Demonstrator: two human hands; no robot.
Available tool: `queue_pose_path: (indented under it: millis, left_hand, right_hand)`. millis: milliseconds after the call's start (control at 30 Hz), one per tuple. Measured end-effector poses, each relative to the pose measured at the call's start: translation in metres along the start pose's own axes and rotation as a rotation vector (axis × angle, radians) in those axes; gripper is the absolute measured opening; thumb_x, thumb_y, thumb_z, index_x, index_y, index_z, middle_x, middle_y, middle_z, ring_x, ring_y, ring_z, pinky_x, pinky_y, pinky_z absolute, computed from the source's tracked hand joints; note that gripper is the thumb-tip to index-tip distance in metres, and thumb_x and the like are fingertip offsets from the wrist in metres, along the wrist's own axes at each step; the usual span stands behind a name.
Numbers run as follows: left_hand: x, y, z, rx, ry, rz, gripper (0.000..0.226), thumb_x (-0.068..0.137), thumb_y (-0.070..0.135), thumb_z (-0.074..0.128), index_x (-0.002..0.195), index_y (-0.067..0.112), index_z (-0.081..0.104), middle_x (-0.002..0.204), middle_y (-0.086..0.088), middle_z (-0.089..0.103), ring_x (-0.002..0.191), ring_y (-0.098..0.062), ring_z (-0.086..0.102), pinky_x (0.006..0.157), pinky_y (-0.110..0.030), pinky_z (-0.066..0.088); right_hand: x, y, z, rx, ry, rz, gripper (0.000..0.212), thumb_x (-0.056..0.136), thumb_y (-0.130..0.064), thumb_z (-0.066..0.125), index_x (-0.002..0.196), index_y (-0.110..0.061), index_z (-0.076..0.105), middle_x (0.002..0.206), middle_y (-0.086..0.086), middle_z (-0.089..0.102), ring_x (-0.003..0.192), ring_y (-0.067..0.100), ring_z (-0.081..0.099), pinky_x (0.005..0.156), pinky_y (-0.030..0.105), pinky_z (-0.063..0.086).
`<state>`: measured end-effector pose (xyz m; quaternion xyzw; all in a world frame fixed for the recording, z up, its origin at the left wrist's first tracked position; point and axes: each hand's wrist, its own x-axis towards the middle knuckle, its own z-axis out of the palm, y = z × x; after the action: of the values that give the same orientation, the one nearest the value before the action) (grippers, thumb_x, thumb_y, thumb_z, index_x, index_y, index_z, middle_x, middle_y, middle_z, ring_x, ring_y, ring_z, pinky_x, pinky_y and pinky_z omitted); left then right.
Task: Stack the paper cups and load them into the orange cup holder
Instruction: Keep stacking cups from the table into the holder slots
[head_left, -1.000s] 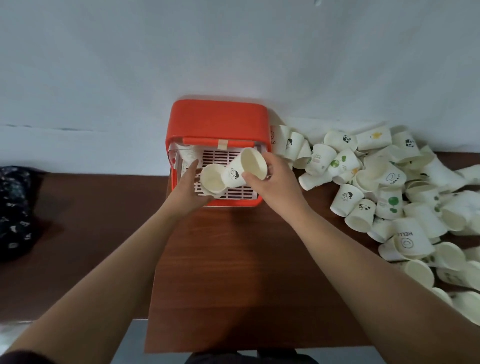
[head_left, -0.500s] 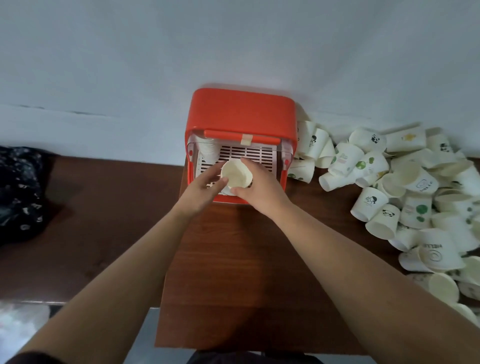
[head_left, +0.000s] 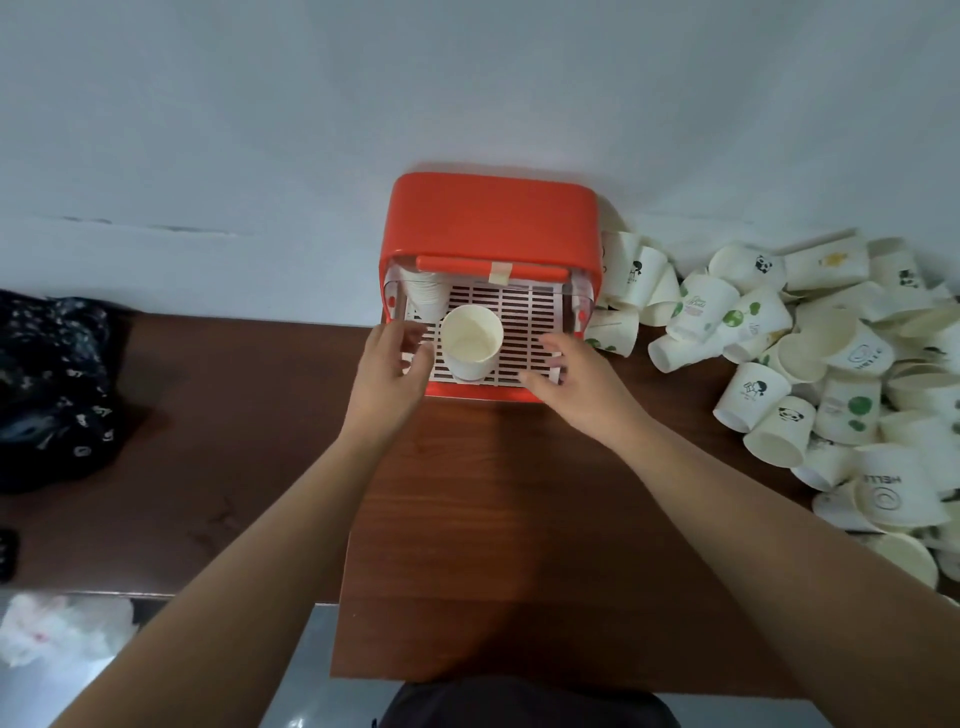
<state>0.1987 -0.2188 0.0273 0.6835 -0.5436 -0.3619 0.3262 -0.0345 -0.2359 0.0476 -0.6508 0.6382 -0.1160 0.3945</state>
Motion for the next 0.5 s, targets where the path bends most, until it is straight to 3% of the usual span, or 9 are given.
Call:
queue_pose_path:
  millis: [67,133,300,500]
  left_hand:
    - [-0.013,0.009,0.0,0.04,-0.061,0.072,0.018,0.099,0.023,0.057,0.116,0.017,0.062,0.111,0.007,0.06,0.099,-0.001,0.058,0.08,-0.015,0.045]
    - [-0.024,0.022,0.012,0.101,-0.231,0.192,0.013,0.099,0.022,0.058,0.11,0.019,0.063,0.106,0.008,0.062,0.097,0.0,0.059,0.078,-0.011,0.046]
    - [-0.027,0.078,0.089,0.236,-0.588,0.411,0.012,0.098,0.023,0.059,0.109,0.019,0.064,0.101,0.008,0.061,0.091,-0.001,0.058,0.077,-0.015,0.046]
    - [0.017,0.151,0.195,0.288,-0.503,0.308,0.029,0.094,0.023,0.061,0.119,0.009,0.06,0.117,-0.008,0.059,0.11,-0.023,0.055,0.094,-0.033,0.045]
  right_hand:
    - [-0.014,0.024,-0.021,-0.037,-0.002,0.023,0.052,0.094,-0.035,0.067,0.139,-0.015,0.053,0.133,-0.005,0.056,0.118,0.009,0.055,0.103,0.033,0.047]
    - [-0.025,0.054,-0.043,-0.119,0.033,0.072,0.048,0.093,-0.036,0.067,0.135,-0.015,0.056,0.129,-0.003,0.057,0.114,0.011,0.058,0.099,0.034,0.049]
    - [-0.033,0.12,-0.105,-0.337,0.151,0.173,0.049,0.091,-0.03,0.067,0.132,-0.007,0.056,0.129,0.012,0.052,0.113,0.027,0.057,0.097,0.041,0.048]
    - [-0.019,0.172,-0.165,-0.419,0.254,0.246,0.054,0.091,-0.027,0.065,0.137,-0.003,0.049,0.136,0.019,0.042,0.126,0.034,0.045,0.103,0.042,0.041]
